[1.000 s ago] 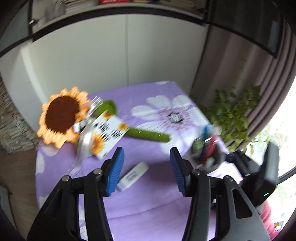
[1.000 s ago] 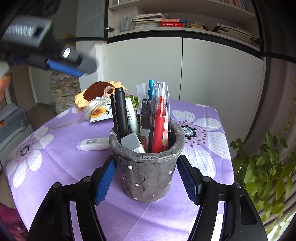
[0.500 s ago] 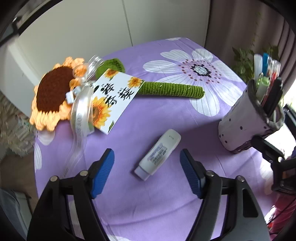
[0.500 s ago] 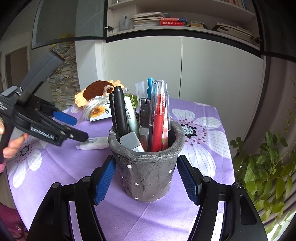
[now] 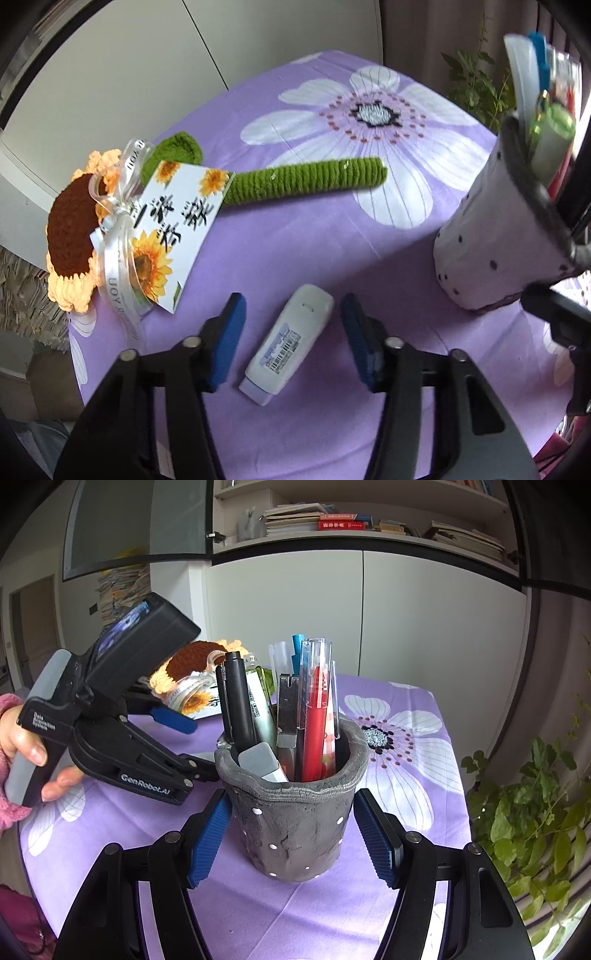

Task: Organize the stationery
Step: 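Grasp the white correction tape with the left gripper, then insert the white correction tape into the grey cup with the left gripper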

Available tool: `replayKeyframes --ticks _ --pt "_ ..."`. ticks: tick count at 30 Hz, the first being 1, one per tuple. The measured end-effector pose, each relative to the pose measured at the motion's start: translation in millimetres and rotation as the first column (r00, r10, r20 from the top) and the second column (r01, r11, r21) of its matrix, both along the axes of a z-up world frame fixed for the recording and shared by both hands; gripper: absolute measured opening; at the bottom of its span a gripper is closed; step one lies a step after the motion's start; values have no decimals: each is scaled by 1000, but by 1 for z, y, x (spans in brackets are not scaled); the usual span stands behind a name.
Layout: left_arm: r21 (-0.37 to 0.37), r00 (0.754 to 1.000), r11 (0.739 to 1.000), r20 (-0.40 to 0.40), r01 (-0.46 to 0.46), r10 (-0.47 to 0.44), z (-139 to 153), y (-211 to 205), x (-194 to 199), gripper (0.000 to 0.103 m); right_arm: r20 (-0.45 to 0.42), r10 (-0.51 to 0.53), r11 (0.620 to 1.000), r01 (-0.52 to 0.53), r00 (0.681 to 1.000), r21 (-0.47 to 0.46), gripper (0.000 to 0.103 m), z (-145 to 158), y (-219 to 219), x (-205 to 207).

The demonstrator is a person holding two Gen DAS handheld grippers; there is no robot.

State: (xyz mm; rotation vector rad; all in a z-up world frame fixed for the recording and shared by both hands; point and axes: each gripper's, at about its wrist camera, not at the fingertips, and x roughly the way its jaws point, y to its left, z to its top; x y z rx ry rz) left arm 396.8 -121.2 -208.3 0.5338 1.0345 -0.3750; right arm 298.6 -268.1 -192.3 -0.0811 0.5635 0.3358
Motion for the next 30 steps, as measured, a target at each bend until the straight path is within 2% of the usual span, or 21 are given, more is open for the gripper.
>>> replayKeyframes --ticks 5,7,8,9,11,17,23,27,30 --pt "-20 1000 1000 -25 -15 14 -4 9 5 50 -1 0 1000 0 1000 1 69 0 0 0" --pt "-26 999 999 -31 -18 17 -4 9 6 43 -1 -1 1000 1 1000 0 69 0 0 0" --pt "-31 999 999 -35 -13 11 -5 9 6 31 -1 -1 1000 1 1000 0 69 0 0 0" --pt "-26 999 1000 -29 -16 15 -4 8 6 26 -1 -1 1000 1 1000 0 69 0 0 0" --pt "-46 1000 999 -7 -29 28 1 9 2 24 0 -1 1000 1 1000 -1 69 0 0 0" --pt "-176 998 983 40 -47 55 43 23 -20 24 -1 -1 1000 1 1000 -1 69 0 0 0" --pt "-283 992 959 125 14 22 93 22 -53 24 0 -2 1000 2 1000 -2 69 0 1 0" --pt "-357 985 930 169 86 -26 128 16 -75 24 0 -3 1000 3 1000 -4 69 0 1 0" --pt "-424 983 896 175 131 -61 151 7 -83 24 0 -3 1000 3 1000 -5 69 0 2 0"
